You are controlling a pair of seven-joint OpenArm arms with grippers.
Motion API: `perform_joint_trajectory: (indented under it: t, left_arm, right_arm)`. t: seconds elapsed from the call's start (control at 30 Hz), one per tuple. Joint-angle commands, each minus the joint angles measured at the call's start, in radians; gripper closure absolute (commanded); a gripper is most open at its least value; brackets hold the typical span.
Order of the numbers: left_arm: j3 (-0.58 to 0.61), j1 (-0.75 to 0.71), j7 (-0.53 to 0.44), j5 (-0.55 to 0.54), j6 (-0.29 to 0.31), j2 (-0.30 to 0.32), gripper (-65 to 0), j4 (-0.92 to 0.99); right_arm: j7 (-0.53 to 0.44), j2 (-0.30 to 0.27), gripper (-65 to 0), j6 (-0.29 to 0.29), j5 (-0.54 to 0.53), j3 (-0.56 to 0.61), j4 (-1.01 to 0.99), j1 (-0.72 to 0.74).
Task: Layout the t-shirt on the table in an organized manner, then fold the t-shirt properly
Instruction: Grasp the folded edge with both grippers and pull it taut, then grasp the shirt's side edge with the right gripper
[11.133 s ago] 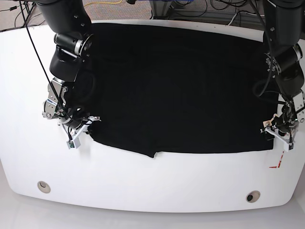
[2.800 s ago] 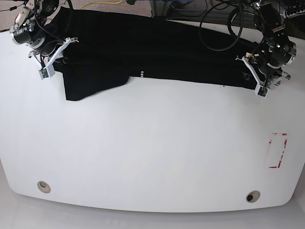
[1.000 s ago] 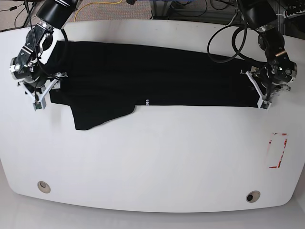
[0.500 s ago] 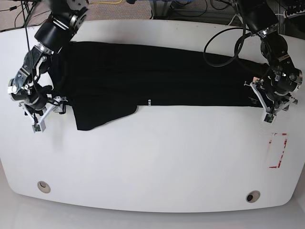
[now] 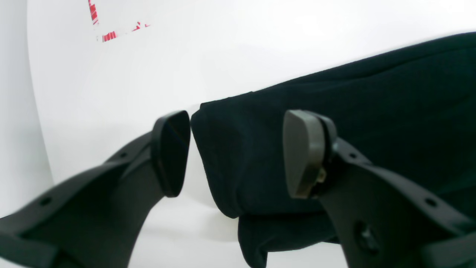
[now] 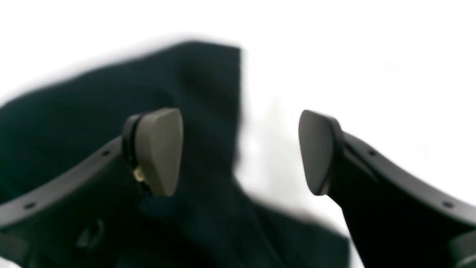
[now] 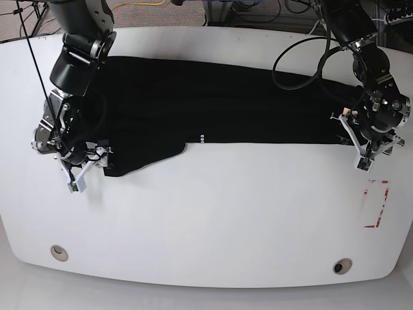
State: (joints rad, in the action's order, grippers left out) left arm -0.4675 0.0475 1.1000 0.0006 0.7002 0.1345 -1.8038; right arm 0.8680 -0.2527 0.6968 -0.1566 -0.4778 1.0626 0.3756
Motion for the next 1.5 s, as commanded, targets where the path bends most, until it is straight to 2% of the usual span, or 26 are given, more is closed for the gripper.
perform_joint_trajectory:
  t: [0.0,0.17,0.37,0.47,0.67,0.77,0.9,0.97,1.0,1.2,1.37,1.47]
  left_arm:
    - [-0.003,0.013,-0.014,-0.004,-0.002,0.014,-37.2,-0.021]
    - [-0.003,0.012,-0.014,-0.004,-0.002,0.014,-37.2,-0.021]
    - [-0.003,0.012,-0.014,-0.004,-0.002,0.014,-37.2,-0.021]
    - [-0.003,0.012,-0.014,-0.003,-0.002,0.014,-37.2,-0.021]
    - [-0.003,0.012,-0.014,-0.003,-0.002,0.014,-37.2,-0.021]
    - [-0.003,0.012,-0.014,-0.001,-0.002,0.014,-37.2,-0.021]
    - [-0.003,0.012,-0.014,-0.001,-0.002,0.014,-37.2,-0.020]
    - [-0.003,0.012,-0.014,0.000,-0.002,0.014,-37.2,-0.020]
    - [-0.003,0.012,-0.014,0.000,-0.002,0.014,-37.2,-0.020]
    - [-0.003,0.013,-0.016,0.000,-0.002,0.012,-37.2,-0.015]
    - [-0.003,0.013,-0.016,0.002,-0.002,0.011,-37.2,-0.014]
    - [-0.003,0.013,-0.017,0.002,-0.002,0.011,-37.2,-0.014]
  right_arm:
    - [-0.053,-0.020,-46.8,0.001,-0.005,0.020,-0.035,0.036]
    - [-0.103,-0.020,-46.8,0.001,-0.007,0.064,-0.123,0.056]
    - [-0.105,-0.007,-46.8,0.001,-0.013,0.106,-0.129,0.059]
    - [-0.105,0.022,-46.5,0.001,-0.014,0.136,-0.129,0.058]
    - [-0.105,0.040,-45.7,0.001,-0.011,0.144,-0.129,0.058]
    - [-0.105,0.042,-39.8,0.001,-0.013,0.144,-0.129,0.058]
    - [-0.105,0.042,-19.0,0.001,-0.008,0.144,-0.129,0.058]
    - [-0.105,0.042,-4.1,0.001,-0.010,0.146,-0.129,0.058]
    - [-0.105,0.040,-0.6,0.001,-0.011,0.147,-0.129,0.058]
    - [-0.065,0.042,0.0,0.001,-0.025,0.138,-0.066,0.058]
    - [0.058,0.065,0.0,0.001,-0.151,0.139,0.149,0.003]
    - [0.161,0.065,0.0,0.001,-0.272,0.143,0.295,-0.037]
